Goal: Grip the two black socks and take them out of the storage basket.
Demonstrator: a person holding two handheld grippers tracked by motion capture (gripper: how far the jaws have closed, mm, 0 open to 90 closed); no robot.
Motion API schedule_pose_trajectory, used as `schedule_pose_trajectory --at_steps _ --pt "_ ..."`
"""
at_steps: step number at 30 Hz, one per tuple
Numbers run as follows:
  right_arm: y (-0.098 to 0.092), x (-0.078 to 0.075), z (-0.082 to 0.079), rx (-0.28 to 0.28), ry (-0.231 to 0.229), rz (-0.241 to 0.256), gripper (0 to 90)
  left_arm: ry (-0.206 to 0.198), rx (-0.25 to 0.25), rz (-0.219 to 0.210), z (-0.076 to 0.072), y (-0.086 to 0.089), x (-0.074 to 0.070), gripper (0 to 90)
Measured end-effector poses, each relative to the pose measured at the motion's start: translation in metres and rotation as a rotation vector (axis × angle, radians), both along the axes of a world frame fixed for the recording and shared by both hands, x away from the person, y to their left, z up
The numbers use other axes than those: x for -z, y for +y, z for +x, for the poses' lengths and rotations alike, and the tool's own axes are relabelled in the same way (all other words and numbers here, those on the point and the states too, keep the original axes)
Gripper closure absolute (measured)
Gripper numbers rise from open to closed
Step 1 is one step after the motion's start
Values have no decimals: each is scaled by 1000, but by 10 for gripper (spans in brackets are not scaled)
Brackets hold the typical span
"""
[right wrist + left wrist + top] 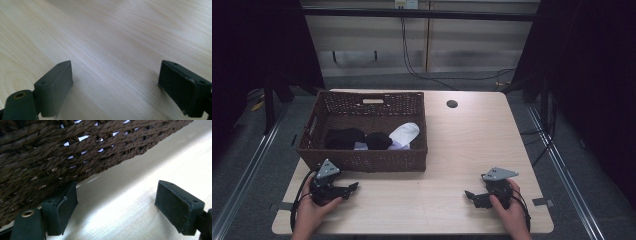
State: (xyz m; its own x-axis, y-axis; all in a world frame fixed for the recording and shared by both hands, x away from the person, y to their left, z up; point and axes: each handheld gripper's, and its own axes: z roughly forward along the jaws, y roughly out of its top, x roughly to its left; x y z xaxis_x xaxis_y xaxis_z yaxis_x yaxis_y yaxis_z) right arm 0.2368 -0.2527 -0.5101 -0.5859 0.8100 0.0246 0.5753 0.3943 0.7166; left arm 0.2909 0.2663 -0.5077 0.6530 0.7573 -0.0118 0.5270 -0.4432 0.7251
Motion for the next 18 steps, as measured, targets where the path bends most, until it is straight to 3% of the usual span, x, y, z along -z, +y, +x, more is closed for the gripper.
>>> schedule_pose_trajectory --at_steps 9,15,18 --pt "0 0 0 -1 0 0 116 9 0 -3 -2 -1 -1 170" --pt "0 0 0 2 3 1 116 86 22 55 -2 -4 -10 199" --pt "0 0 0 2 3 0 116 126 60 76 -3 -8 -14 203"
